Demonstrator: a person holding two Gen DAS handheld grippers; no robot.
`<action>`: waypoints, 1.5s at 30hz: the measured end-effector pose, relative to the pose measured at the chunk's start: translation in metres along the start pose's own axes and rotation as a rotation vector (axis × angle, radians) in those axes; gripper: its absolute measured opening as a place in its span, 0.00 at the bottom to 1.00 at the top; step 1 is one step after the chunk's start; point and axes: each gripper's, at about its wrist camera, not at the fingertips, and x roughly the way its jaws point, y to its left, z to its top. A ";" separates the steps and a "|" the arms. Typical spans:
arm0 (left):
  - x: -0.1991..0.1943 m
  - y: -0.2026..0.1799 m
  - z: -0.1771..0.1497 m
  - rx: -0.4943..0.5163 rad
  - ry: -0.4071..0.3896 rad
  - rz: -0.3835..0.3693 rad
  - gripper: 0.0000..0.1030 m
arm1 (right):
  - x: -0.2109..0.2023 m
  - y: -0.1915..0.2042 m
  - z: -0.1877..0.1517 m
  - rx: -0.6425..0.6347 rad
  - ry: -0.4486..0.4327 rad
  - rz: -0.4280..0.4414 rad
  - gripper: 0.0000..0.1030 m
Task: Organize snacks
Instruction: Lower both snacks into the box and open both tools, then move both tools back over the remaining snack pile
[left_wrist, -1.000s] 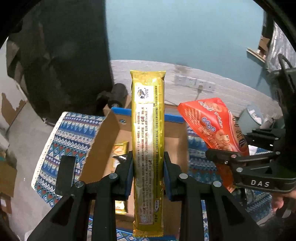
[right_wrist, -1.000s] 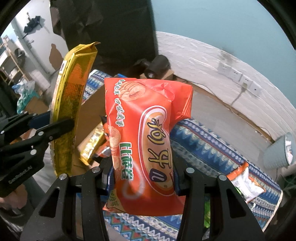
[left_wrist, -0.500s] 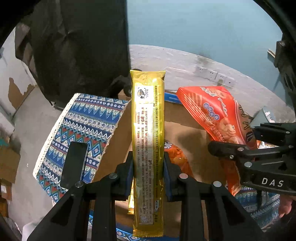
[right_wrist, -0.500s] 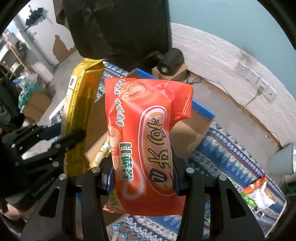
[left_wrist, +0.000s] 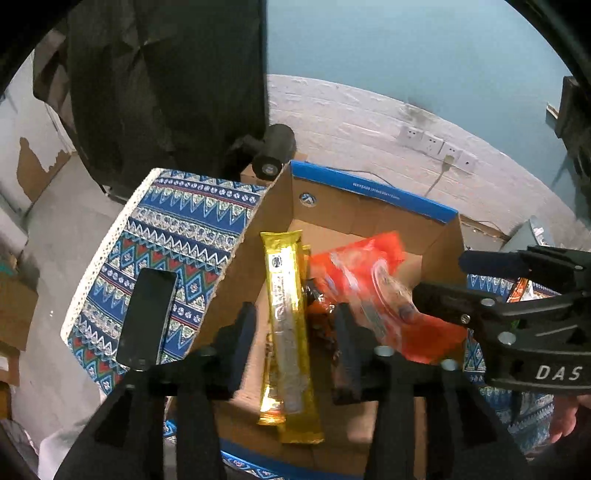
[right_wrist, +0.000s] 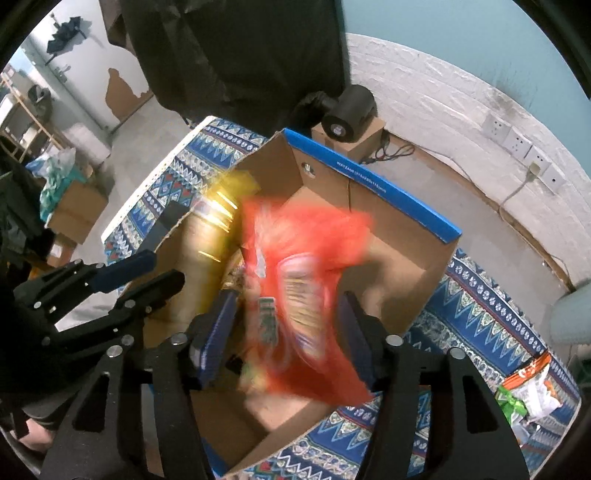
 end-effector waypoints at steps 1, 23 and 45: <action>-0.001 -0.001 0.000 0.000 -0.003 0.000 0.50 | -0.001 -0.001 0.000 0.000 -0.005 -0.002 0.69; -0.011 -0.074 -0.018 0.150 0.053 -0.046 0.68 | -0.052 -0.061 -0.052 0.019 -0.031 -0.102 0.72; -0.008 -0.207 -0.040 0.388 0.122 -0.121 0.75 | -0.129 -0.185 -0.155 0.229 -0.080 -0.220 0.75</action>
